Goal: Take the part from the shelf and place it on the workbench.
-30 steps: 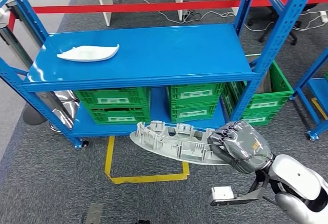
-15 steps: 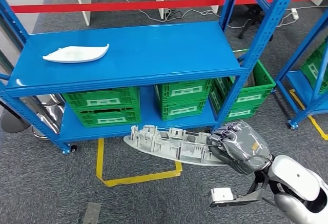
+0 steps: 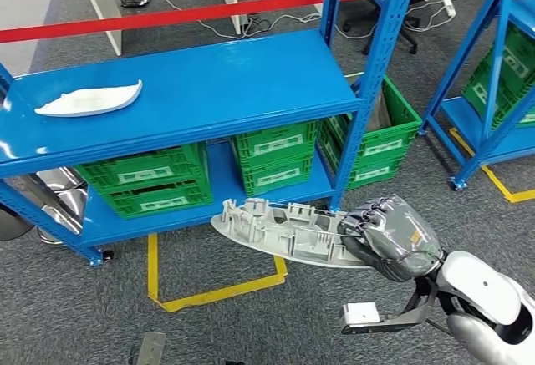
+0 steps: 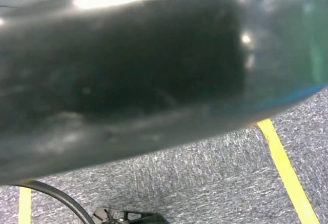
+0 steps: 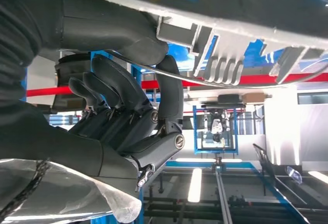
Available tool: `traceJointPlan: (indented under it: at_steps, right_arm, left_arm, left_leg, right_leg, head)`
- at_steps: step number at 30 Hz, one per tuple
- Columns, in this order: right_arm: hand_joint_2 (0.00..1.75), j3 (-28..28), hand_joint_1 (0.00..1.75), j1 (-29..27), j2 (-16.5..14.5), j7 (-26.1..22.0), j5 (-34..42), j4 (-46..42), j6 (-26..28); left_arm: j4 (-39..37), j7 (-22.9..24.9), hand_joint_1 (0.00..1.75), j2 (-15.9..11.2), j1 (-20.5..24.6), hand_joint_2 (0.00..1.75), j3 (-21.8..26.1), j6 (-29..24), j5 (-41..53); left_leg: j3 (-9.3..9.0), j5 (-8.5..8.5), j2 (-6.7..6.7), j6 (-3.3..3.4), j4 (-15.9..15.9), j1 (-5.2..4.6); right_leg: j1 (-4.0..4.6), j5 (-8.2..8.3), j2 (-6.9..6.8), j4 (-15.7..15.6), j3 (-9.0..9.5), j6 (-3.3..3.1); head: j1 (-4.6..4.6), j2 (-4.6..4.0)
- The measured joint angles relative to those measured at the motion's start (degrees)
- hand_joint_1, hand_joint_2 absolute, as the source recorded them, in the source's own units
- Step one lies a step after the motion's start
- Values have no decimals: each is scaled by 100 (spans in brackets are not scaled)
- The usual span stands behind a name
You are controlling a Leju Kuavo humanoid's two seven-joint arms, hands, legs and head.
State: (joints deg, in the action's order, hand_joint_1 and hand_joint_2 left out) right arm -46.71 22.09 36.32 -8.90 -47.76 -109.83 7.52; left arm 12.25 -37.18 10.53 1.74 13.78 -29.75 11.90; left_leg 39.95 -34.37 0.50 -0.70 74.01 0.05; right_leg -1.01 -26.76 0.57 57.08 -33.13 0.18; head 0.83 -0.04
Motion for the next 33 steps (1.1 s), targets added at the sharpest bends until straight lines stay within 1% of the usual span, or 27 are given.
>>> traceJointPlan:
  at_steps: [1, 3, 4, 5, 6, 8, 9, 10, 11, 13, 14, 15, 16, 17, 18, 19, 20, 21, 23, 25, 26, 27, 29, 30, 31, 32, 33]
  right_arm:
    - [175, -1, 175, -1, -1, 0, 0, 2, -1]
    - [175, -2, 175, -1, -2, 0, 0, 1, 1]
    - [175, -2, 175, 1, -4, 0, 0, 1, 1]
    - [175, -2, 175, 2, -5, 0, 0, 1, 2]
    - [175, -2, 175, 0, -7, 0, -1, 1, 3]
    - [175, -2, 175, -6, -8, 0, -2, 0, 4]
    - [175, -2, 175, -9, -8, 0, -2, 0, 4]
    - [175, -2, 175, -6, -8, 0, -2, 0, 5]
    - [175, -2, 175, -4, -8, 0, -1, 0, 7]
    - [175, -2, 175, -5, -8, 0, 0, 1, 8]
    - [175, -2, 175, -11, -8, 0, 0, 2, 7]
    - [175, -2, 175, -17, -8, 0, 0, 3, 7]
    - [175, -2, 175, -21, -8, 0, 0, 4, 6]
    - [175, -2, 175, -23, -8, 0, 0, 4, 6]
    - [175, -2, 175, -23, -8, 0, 0, 4, 6]
    - [175, -2, 175, -18, -8, 0, 0, 4, 7]
    - [175, -2, 175, -13, -8, 0, 0, 3, 7]
    - [175, -2, 175, -11, -8, 0, -1, 1, 8]
    - [175, -2, 175, -13, -8, 1, -2, -2, 8]
    - [175, -2, 175, -16, -8, 2, -3, -2, 8]
    - [175, -1, 175, -14, -8, 3, -4, -2, 8]
    - [175, -1, 175, -13, -8, 4, -6, -2, 9]
    - [175, -1, 175, -16, -11, 8, -11, 0, 10]
    - [175, -2, 175, -20, -13, 10, -13, 2, 10]
    - [175, -2, 175, -23, -15, 10, -15, 3, 10]
    - [175, -2, 175, -25, -15, 11, -15, 4, 11]
    - [175, -2, 175, -26, -16, 11, -15, 4, 12]
  left_arm:
    - [-1, 0, 0, -1, -3, 0, 3, 0, 0]
    - [-1, 0, 0, -3, -3, 0, 6, -1, 2]
    - [-1, 0, 0, -4, -3, 0, 7, -2, 3]
    - [-2, 1, 0, -5, -1, 0, 7, -3, 3]
    - [-2, 1, 0, -7, 2, 0, 8, -3, 4]
    - [-3, 3, 0, -7, 5, 0, 9, -4, 5]
    - [-3, 4, 0, -6, 6, 0, 11, -5, 6]
    - [-3, 5, 0, -4, 9, 0, 14, -5, 7]
    - [-3, 7, 0, -2, 11, 0, 16, -6, 8]
    - [-3, 7, 0, 1, 11, 0, 17, -6, 10]
    - [-3, 7, 0, 0, 6, 0, 18, -6, 9]
    - [-3, 7, 0, -1, 3, 0, 19, -6, 9]
    - [-3, 7, 0, -1, 2, 0, 20, -6, 9]
    - [-3, 7, 0, 1, 4, 0, 21, -6, 9]
    - [-3, 7, 0, 4, 8, 0, 21, -6, 9]
    - [-3, 7, 0, 6, 14, 0, 21, -6, 9]
    - [-3, 7, 0, 7, 17, 0, 21, -6, 9]
    - [-3, 7, 0, 8, 16, 0, 21, -6, 9]
    - [-3, 7, 0, 8, 14, 0, 21, -6, 8]
    - [-3, 7, 0, 5, 18, 0, 21, -6, 9]
    - [-3, 7, 0, 3, 20, 0, 21, -6, 10]
    - [-3, 7, 0, 2, 18, 0, 21, -6, 10]
    - [-3, 7, 0, 1, 3, 0, 21, -5, 10]
    - [-3, 7, 0, 1, -5, 0, 21, -5, 10]
    - [-3, 7, 0, 1, -9, 0, 21, -5, 10]
    - [-3, 7, 0, 0, -10, 0, 22, -5, 10]
    - [-3, 7, 0, -2, -9, 0, 22, -6, 10]
  left_leg:
    - [-64, 112, -5, 2, -108, 7]
    - [-409, 496, -81, 29, -813, 25]
    - [-584, 628, -144, 46, -1186, 34]
    - [-695, 694, -198, 61, -1436, 38]
    - [-735, 696, -235, 74, -1552, 36]
    - [-725, 701, -200, 121, -1588, 26]
    - [-726, 721, -170, 159, -1610, 28]
    - [-727, 742, -140, 201, -1633, 34]
    - [-726, 761, -108, 235, -1654, 42]
    - [-709, 770, -50, 267, -1655, 35]
    - [-702, 771, -15, 272, -1654, 28]
    - [-699, 772, 21, 275, -1652, 22]
    - [-698, 771, 55, 275, -1650, 18]
    - [-702, 768, 86, 271, -1647, 15]
    - [-707, 763, 113, 263, -1642, 12]
    - [-703, 753, 136, 246, -1628, -3]
    - [-697, 749, 158, 223, -1616, -18]
    - [-690, 748, 183, 199, -1606, -32]
    - [-684, 754, 240, 149, -1602, -42]
    - [-652, 651, 192, 86, -1499, -29]
    - [-573, 507, 129, 55, -1295, -20]
    - [-438, 312, 59, 31, -964, -10]
    - [-107, -40, 3, 12, -177, -2]
    - [-11, -89, -1, 10, 50, -1]
    - [-18, -15, -4, 14, 44, 0]
    - [-131, 165, -16, 25, -196, 1]
    - [-317, 397, -60, 42, -596, 5]
  right_leg:
    - [0, 4, 40, 4, -1, 6]
    - [-2, 12, 115, 12, 0, 26]
    - [6, 16, 155, 25, -14, 48]
    - [12, 26, 188, 34, -37, 77]
    - [13, 39, 216, 39, -64, 113]
    - [3, 65, 255, 28, -106, 193]
    - [-6, 40, 228, 52, -137, 225]
    - [-9, -43, 175, 164, -201, 253]
    - [-8, -187, 108, 401, -316, 275]
    - [-11, -566, 6, 1179, -669, 309]
    - [-12, -691, -7, 1532, -826, 322]
    - [-12, -721, -14, 1715, -902, 329]
    - [-12, -641, -23, 1659, -861, 328]
    - [-11, -469, -47, 1357, -694, 317]
    - [-8, -280, -109, 917, -457, 301]
    - [11, -152, -187, 496, -219, 277]
    - [26, -77, -246, 198, -54, 245]
    - [43, -65, -281, 55, 24, 214]
    - [53, -62, -229, 36, 15, 148]
    - [33, -31, -172, 15, 7, 79]
    - [19, -16, -148, 2, 8, 42]
    - [14, -8, -121, -3, 6, 17]
    - [16, -4, -52, -1, -1, -6]
    - [18, -3, -13, 0, -2, -7]
    - [18, -2, 31, 4, -1, -6]
    - [19, -2, 75, 9, 3, -4]
    - [18, -2, 115, 15, 6, 0]
  head:
    - [0, 0]
    - [-1, -1]
    - [-3, -1]
    - [-3, 0]
    - [-5, 1]
    - [-6, 2]
    - [-11, 1]
    - [-19, 1]
    - [-27, 0]
    - [-38, 0]
    - [-37, 1]
    - [-36, 1]
    - [-37, 1]
    - [-35, 1]
    - [-37, 1]
    - [-38, 1]
    - [-34, 1]
    - [-33, 1]
    - [-27, 1]
    - [-22, 1]
    - [-16, 0]
    - [-10, 1]
    - [-4, 0]
    - [-4, 0]
    - [-3, 0]
    - [-3, 0]
    - [-3, 0]
